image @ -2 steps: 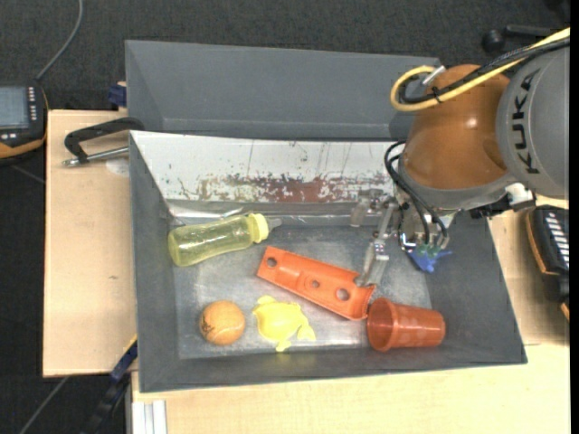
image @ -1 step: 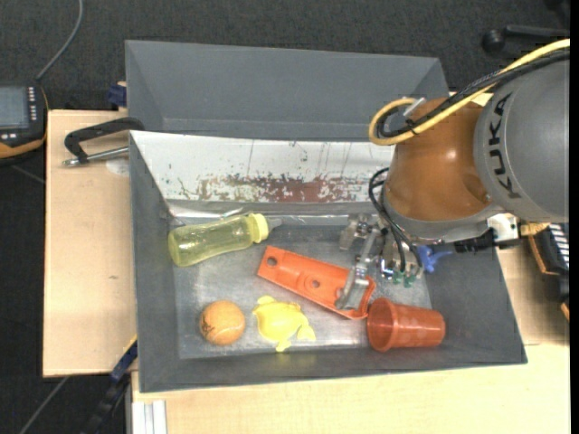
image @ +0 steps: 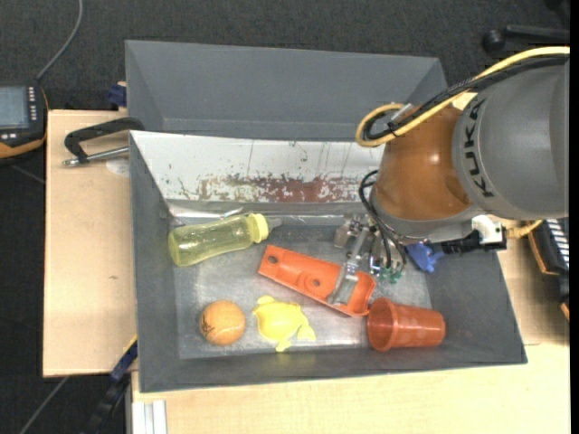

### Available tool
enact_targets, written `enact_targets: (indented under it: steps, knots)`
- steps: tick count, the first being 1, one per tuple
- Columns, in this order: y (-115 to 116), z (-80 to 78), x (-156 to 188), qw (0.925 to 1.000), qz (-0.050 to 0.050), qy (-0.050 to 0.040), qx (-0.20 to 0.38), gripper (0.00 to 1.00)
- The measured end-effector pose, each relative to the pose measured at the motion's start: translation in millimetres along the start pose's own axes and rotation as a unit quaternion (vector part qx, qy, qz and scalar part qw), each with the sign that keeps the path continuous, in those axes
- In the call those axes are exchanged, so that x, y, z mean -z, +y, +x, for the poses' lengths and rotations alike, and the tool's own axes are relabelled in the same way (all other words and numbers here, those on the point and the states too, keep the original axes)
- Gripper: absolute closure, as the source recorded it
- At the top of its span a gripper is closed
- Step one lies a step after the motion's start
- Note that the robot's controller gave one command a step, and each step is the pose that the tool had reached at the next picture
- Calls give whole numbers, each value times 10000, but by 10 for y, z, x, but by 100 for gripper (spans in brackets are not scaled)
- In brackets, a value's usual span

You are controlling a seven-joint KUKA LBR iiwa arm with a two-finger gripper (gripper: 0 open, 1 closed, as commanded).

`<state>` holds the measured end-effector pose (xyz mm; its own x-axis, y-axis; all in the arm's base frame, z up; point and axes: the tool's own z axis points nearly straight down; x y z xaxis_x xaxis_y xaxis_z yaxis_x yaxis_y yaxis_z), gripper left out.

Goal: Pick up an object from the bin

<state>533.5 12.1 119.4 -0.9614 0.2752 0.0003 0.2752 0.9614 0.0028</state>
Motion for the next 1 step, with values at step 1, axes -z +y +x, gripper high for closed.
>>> enact_targets:
  steps: [1]
  knots:
    - [64,95,-395,9972,-7,4,-744,0]
